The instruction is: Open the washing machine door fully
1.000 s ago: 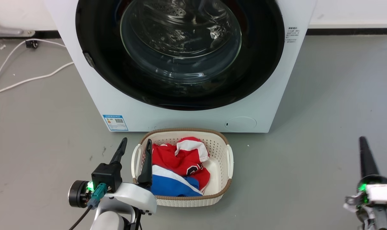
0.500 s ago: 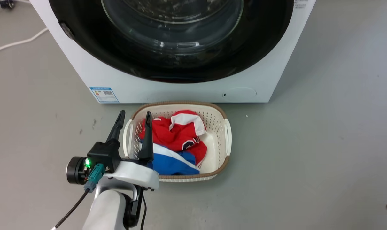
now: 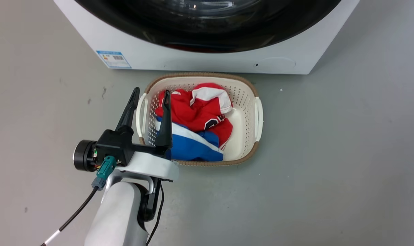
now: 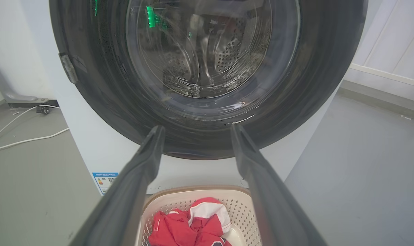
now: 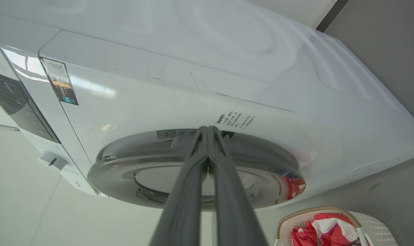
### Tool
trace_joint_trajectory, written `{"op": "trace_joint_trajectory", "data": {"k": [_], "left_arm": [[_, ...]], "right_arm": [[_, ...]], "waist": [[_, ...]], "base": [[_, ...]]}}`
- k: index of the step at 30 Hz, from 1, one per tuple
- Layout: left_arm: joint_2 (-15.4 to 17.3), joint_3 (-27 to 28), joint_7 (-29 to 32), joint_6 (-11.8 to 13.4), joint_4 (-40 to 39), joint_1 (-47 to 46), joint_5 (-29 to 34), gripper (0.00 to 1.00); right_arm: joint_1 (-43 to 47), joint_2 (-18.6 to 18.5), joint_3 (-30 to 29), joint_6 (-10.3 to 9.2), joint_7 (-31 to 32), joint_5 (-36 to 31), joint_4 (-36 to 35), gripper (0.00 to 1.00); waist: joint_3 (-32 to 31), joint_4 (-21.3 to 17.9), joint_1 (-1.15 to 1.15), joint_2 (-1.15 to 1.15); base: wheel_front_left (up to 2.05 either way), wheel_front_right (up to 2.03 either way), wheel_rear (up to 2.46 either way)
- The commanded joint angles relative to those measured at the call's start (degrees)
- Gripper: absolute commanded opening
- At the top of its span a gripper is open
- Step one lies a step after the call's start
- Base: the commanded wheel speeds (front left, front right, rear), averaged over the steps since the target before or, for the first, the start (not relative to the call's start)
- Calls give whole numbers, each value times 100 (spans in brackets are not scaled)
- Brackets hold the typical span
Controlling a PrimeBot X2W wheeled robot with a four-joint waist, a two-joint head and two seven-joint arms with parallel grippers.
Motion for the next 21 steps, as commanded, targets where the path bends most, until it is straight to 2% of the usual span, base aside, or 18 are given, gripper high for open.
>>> {"op": "trace_joint_trajectory", "data": {"k": [1,10,21], "left_arm": [[-2,-35,-15,30,-43,-127,-26,100],[-2,-275,-15,124,-188,-362,-97,100],[-1,-580,-15,216,-266,-571,-192,100]], "right_arm": [[-299,-61,110,2,134,-79,118,0],[-1741,138,886,2,807,-713,599,0],[-2631,409,1235,2,935,-1297,1028,0]], "waist": [[190,121,-1,0],[561,302,-1,0],[872,465,-1,0]], "base": [[0,0,0],[0,0,0],[0,0,0]]}}
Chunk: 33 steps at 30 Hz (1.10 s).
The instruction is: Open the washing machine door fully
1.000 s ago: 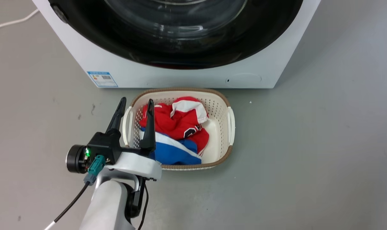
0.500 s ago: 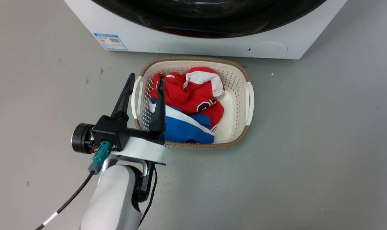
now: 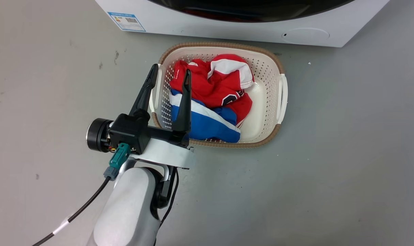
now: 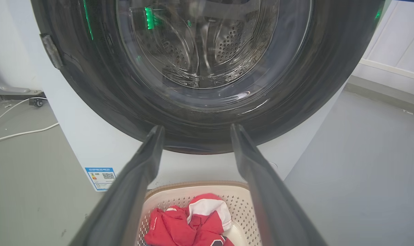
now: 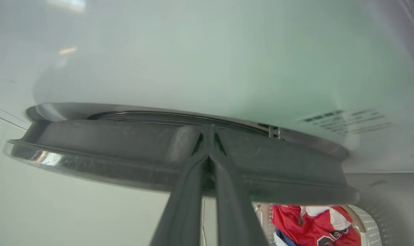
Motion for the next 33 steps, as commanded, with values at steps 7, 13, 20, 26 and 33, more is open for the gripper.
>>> {"op": "trace_joint_trajectory", "data": {"k": [7,13,20,26,33], "left_arm": [[0,-53,-15,50,-18,-129,-19,100],[0,-45,-15,70,17,-76,-59,100],[0,-51,-15,29,87,9,-124,100],[0,-37,-15,6,201,173,-146,100],[1,0,-15,-85,364,436,-158,100]], "right_arm": [[-149,160,110,0,254,-200,21,0],[127,232,192,1,614,-214,-147,0],[704,274,322,2,1022,-250,-578,0],[1298,276,327,1,1300,-174,-946,0],[2140,443,333,1,1617,-45,-1361,0]], "waist": [[123,61,-1,0],[39,25,-1,0],[-243,-30,-1,0],[-593,-96,-1,0],[-1076,-135,-1,0]], "base": [[0,0,0],[0,0,0],[0,0,0],[0,0,0],[0,0,0]]}}
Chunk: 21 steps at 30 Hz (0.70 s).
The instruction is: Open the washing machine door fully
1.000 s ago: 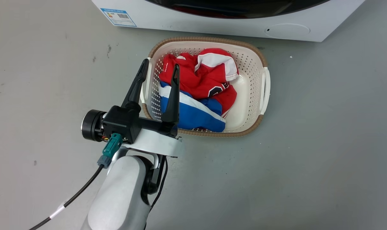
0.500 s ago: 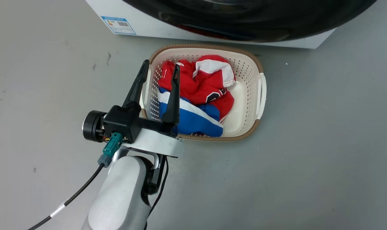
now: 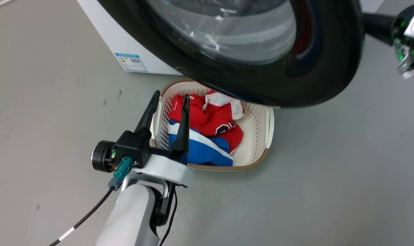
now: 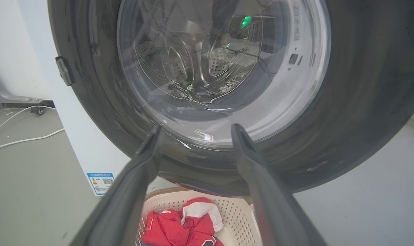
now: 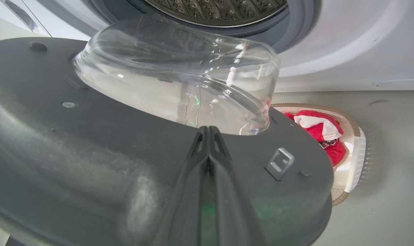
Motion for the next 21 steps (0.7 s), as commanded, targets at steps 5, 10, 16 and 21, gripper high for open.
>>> {"op": "trace_joint_trajectory", "data": {"k": [5,10,16,21], "left_arm": [[2,12,-15,-74,135,356,-37,100],[1,29,-15,-114,214,586,-62,100],[1,-26,-15,-159,280,742,-103,100],[2,-92,-15,-192,326,825,-143,100]], "right_arm": [[868,273,66,2,279,139,-428,0],[1465,453,126,2,413,169,-787,0],[2031,672,197,2,558,199,-1260,0],[2336,909,306,2,672,179,-1514,0]], "waist": [[-573,-26,0,0],[-919,-2,0,0],[-1168,115,0,0],[-1276,203,0,0]], "base": [[0,0,0],[0,0,0],[0,0,0],[0,0,0]]}}
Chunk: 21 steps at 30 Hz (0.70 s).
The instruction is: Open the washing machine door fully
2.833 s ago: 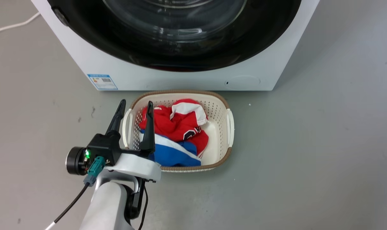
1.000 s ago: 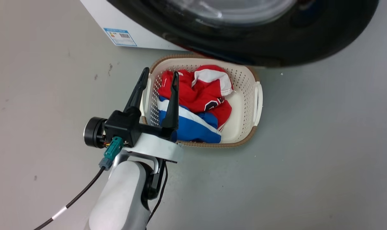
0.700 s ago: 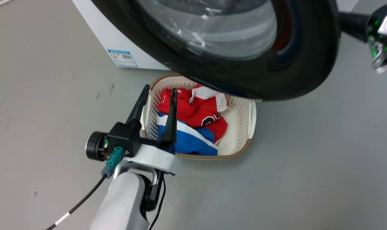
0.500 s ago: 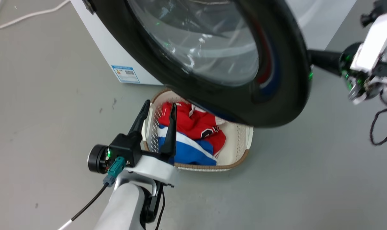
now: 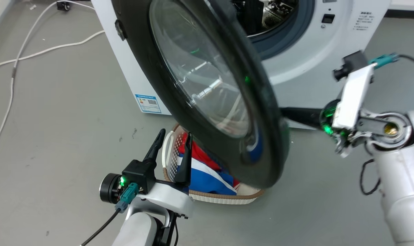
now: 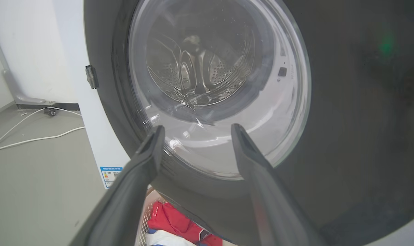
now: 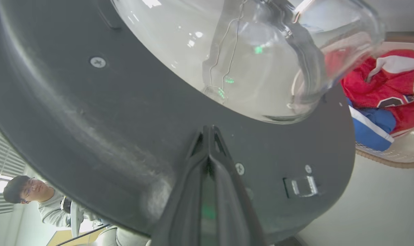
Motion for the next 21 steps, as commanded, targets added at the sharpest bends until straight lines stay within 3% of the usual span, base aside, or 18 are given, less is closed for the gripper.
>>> {"op": "trace_joint_trajectory", "data": {"k": [1,13,17,21], "left_arm": [[0,-14,-15,-10,25,81,-28,100],[0,-78,-15,-11,43,116,-64,100],[0,-47,-15,-6,40,132,-41,100],[0,-3,-15,-20,34,126,-12,100]], "right_arm": [[184,192,72,2,60,37,-112,0],[525,654,294,2,196,-59,-521,0],[614,666,226,2,66,-149,-698,0],[830,441,101,2,-398,-408,-1094,0]], "waist": [[-57,53,0,0],[-101,164,0,0],[-103,158,0,0],[-88,124,0,0]], "base": [[0,0,0],[0,0,0],[0,0,0],[0,0,0]]}}
